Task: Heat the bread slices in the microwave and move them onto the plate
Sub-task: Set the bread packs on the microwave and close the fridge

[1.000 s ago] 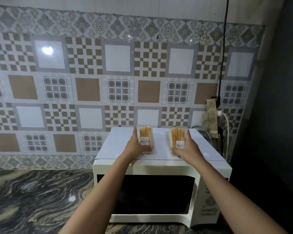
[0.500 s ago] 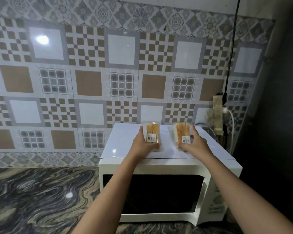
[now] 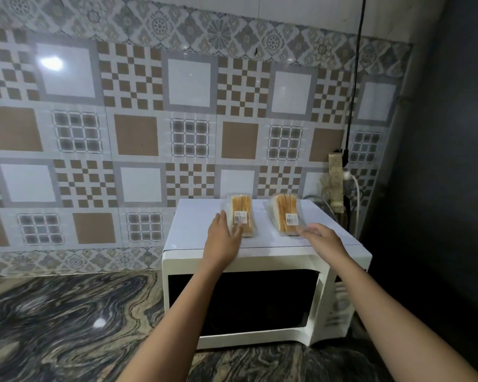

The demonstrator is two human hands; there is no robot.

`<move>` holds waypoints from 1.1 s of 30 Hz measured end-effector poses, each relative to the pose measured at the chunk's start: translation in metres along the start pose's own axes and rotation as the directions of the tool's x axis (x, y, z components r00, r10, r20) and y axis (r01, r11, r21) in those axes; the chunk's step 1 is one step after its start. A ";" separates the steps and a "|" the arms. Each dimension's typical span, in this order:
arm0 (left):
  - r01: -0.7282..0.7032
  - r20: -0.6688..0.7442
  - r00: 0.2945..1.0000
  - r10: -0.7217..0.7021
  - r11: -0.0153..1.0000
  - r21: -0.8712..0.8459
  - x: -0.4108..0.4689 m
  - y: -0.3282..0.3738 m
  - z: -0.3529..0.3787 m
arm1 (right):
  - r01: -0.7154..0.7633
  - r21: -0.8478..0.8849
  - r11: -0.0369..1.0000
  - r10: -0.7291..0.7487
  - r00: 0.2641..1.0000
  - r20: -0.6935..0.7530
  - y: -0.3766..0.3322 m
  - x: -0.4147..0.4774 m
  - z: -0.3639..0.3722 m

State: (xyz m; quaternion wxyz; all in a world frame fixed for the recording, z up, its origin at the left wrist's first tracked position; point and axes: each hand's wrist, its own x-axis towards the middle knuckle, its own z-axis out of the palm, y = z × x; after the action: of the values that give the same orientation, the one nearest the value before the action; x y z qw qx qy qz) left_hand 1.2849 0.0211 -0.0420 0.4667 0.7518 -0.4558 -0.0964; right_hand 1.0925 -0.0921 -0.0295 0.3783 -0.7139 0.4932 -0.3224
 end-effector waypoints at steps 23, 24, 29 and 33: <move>-0.171 0.325 0.913 0.248 0.954 -0.248 -0.339 0.160 0.055 | -0.278 -0.133 0.951 0.217 0.911 -0.349 0.091 -0.434 -0.224; -0.184 0.367 0.888 0.278 0.945 -0.270 -0.363 0.172 0.063 | -0.306 -0.132 0.943 0.236 0.891 -0.387 0.097 -0.462 -0.240; -0.244 0.550 0.710 0.440 0.886 -0.394 -0.474 0.248 0.103 | -0.438 -0.089 0.894 0.297 0.731 -0.614 0.115 -0.596 -0.329; -0.265 0.619 0.549 0.562 0.819 -0.509 -0.553 0.315 0.131 | -0.515 -0.035 0.857 0.331 0.599 -0.729 0.121 -0.689 -0.382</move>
State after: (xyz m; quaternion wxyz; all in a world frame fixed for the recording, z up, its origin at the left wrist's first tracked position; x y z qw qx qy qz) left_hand 0.7097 0.3221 -0.0202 0.3745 0.4138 -0.7469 -0.3615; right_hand 0.5078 0.4485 -0.0003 0.1384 -0.4388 0.7897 -0.4057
